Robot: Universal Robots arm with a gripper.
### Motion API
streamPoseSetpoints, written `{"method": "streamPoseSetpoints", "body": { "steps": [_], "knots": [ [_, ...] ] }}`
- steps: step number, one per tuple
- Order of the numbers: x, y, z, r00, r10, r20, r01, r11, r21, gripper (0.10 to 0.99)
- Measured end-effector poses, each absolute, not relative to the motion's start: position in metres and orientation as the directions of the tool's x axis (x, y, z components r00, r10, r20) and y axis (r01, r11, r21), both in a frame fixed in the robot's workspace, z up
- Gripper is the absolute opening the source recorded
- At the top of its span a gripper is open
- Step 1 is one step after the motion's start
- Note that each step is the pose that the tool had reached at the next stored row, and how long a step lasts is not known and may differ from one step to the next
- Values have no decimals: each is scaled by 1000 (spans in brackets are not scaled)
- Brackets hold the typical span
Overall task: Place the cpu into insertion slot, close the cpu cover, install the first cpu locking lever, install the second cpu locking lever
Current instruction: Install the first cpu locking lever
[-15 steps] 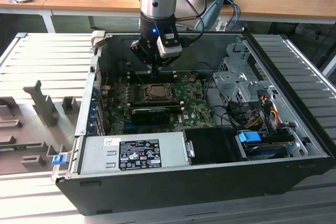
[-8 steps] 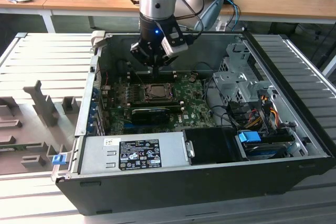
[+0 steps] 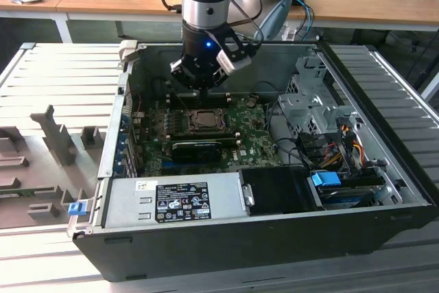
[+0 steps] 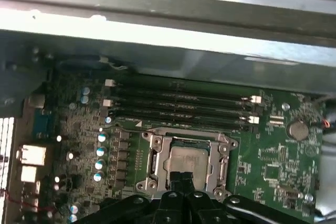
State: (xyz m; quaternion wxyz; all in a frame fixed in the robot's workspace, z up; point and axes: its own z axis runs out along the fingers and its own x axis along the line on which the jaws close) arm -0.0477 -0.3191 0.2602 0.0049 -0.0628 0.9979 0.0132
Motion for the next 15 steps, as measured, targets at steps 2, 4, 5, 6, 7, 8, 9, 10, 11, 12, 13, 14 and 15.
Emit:
{"method": "streamPoseSetpoints", "body": {
  "steps": [2,4,5,6,7,8,9,10,11,12,13,14,15],
  "knots": [
    [-55,-319,260,-992,-127,-12,-128,991,26,106],
    [-62,-319,260,-992,-128,-13,-128,991,26,106],
    [-64,-319,260,-992,-128,-13,-128,991,26,106],
    [-67,-319,260,-992,-128,-13,-129,991,26,106],
    [-70,-319,260,-992,-129,-13,-129,991,26,106],
    [-72,-319,260,-992,-129,-13,-130,991,26,106],
    [-74,-319,260,-991,-130,-13,-130,991,26,106],
    [-76,-319,259,-991,-131,-13,-131,991,26,106],
    [-79,-319,259,-991,-132,-13,-132,991,26,106],
    [-81,-319,259,-991,-132,-13,-132,991,26,106],
    [-84,-319,259,-991,-133,-13,-133,991,26,106],
    [-91,-319,258,-991,-134,-13,-134,991,26,106],
    [-96,-319,257,-991,-135,-13,-135,990,26,106]
  ]
}}
